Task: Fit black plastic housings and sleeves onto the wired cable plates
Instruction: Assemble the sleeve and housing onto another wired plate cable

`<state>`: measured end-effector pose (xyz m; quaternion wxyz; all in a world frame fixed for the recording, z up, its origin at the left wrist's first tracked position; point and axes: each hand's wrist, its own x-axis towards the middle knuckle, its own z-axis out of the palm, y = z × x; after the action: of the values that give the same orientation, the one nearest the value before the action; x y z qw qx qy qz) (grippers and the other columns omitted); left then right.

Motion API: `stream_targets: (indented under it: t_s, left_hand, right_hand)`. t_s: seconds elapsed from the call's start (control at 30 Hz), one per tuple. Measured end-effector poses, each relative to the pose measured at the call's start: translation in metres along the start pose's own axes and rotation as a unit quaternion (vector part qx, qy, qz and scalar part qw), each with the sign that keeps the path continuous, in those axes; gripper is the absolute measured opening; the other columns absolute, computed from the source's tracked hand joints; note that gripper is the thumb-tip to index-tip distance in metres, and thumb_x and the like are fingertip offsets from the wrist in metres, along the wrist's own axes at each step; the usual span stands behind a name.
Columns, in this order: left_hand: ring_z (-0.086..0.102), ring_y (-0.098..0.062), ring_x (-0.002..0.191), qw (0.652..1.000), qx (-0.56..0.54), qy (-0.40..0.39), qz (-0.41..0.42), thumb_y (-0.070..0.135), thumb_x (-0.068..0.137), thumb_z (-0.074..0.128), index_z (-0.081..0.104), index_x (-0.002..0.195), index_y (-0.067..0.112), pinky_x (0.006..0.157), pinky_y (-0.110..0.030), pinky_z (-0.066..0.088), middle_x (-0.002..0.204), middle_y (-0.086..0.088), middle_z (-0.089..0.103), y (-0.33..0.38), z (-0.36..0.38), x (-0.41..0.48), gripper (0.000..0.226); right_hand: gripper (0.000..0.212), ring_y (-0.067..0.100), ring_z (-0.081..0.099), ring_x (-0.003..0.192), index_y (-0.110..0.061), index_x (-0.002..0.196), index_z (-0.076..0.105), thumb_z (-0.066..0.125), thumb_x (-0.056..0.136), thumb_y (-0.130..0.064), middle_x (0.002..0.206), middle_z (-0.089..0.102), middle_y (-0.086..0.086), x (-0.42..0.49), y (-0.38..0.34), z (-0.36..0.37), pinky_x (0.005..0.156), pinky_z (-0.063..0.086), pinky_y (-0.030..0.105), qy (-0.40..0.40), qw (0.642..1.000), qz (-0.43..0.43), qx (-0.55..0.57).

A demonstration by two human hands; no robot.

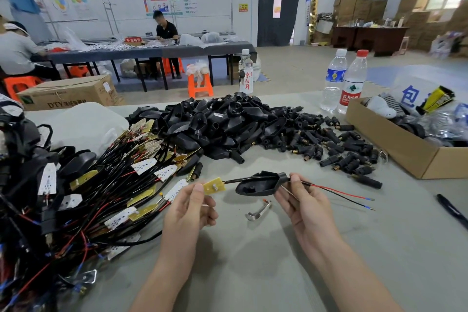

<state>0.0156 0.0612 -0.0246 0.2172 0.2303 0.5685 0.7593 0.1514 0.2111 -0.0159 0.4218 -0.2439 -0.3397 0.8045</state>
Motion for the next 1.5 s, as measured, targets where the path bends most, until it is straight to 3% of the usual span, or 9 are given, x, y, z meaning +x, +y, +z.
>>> stream_targets:
  t_s: [0.1,0.23,0.37,0.47,0.63,0.8,0.97,1.23,1.5]
  left_hand:
    - [0.06,-0.019,0.066,1.0,-0.006,0.002,0.008,0.038,0.089,0.061,0.071,0.093,0.017,0.055,-0.026,0.051,0.086,-0.009,0.068,0.0,0.0,0.0,0.024]
    - [0.064,-0.017,0.075,0.999,0.036,-0.014,0.028,0.019,0.098,0.058,0.072,0.096,0.025,0.063,-0.028,0.054,0.09,-0.007,0.072,-0.001,0.0,-0.002,0.015]
    - [0.067,-0.007,0.078,0.994,0.093,-0.043,0.045,0.011,0.096,0.062,0.072,0.103,0.026,0.071,-0.015,0.05,0.083,0.002,0.073,-0.002,0.004,-0.008,0.019]
    - [0.069,-0.011,0.082,0.99,0.123,-0.044,0.05,0.008,0.096,0.062,0.071,0.104,0.023,0.071,-0.013,0.05,0.086,0.002,0.075,-0.002,0.008,-0.009,0.02]
    - [0.068,-0.029,0.085,0.983,0.17,-0.052,0.053,0.022,0.094,0.066,0.072,0.098,0.036,0.082,-0.041,0.054,0.088,-0.002,0.074,-0.008,0.011,-0.01,0.017]
    - [0.065,-0.027,0.079,0.973,0.215,-0.056,0.067,0.02,0.097,0.061,0.069,0.099,0.045,0.074,-0.039,0.051,0.086,0.008,0.072,-0.013,0.011,-0.009,0.026]
    - [0.068,-0.015,0.086,0.971,0.221,-0.058,0.073,0.025,0.1,0.057,0.068,0.099,0.042,0.079,-0.032,0.053,0.09,0.01,0.073,-0.014,0.011,-0.009,0.02]
    - [0.069,-0.015,0.09,0.976,0.201,-0.05,0.065,0.042,0.088,0.058,0.063,0.103,0.047,0.088,-0.041,0.055,0.091,0.006,0.073,-0.016,0.01,-0.007,0.017]
    - [0.066,-0.016,0.082,0.973,0.219,-0.037,0.06,0.033,0.091,0.064,0.062,0.102,0.051,0.084,-0.042,0.055,0.087,0.003,0.071,-0.019,0.01,-0.005,0.021]
  right_hand:
    - [0.023,0.021,0.075,0.09,-0.006,0.118,0.058,0.058,0.098,-0.017,0.099,0.076,0.012,-0.001,0.001,0.0,0.07,0.059,0.024,-0.008,1.0,0.01,0.012]
    - [0.03,0.022,0.075,0.087,-0.007,0.12,0.054,0.062,0.094,-0.017,0.093,0.075,0.01,-0.004,0.006,0.003,0.069,0.059,0.025,-0.019,0.999,0.038,0.034]
    - [0.027,0.025,0.074,0.091,-0.009,0.119,0.055,0.063,0.094,-0.015,0.099,0.076,0.013,-0.009,0.016,0.008,0.071,0.06,0.029,-0.046,0.997,0.067,0.002]
    - [0.021,0.022,0.074,0.088,-0.01,0.115,0.06,0.061,0.095,-0.012,0.098,0.076,0.01,-0.011,0.02,0.01,0.069,0.059,0.026,-0.058,0.996,0.06,-0.022]
    - [0.012,0.02,0.074,0.087,-0.011,0.107,0.064,0.061,0.096,-0.013,0.097,0.075,0.009,-0.01,0.022,0.009,0.069,0.059,0.025,-0.058,0.996,0.056,-0.047]
    - [0.012,0.018,0.074,0.087,-0.009,0.107,0.066,0.06,0.097,-0.012,0.1,0.075,0.011,-0.011,0.024,0.009,0.07,0.058,0.024,-0.06,0.995,0.045,-0.07]
    - [0.013,0.021,0.074,0.092,-0.009,0.109,0.064,0.058,0.098,-0.012,0.101,0.076,0.01,-0.012,0.025,0.009,0.07,0.058,0.025,-0.063,0.994,0.037,-0.078]
    - [0.011,0.016,0.073,0.084,-0.011,0.107,0.064,0.057,0.099,-0.012,0.098,0.076,0.007,-0.013,0.024,0.012,0.068,0.058,0.026,-0.055,0.994,0.033,-0.091]
    - [0.01,0.02,0.068,0.087,-0.014,0.103,0.066,0.058,0.098,-0.012,0.098,0.074,0.007,-0.013,0.022,0.011,0.067,0.059,0.029,-0.045,0.993,0.052,-0.093]
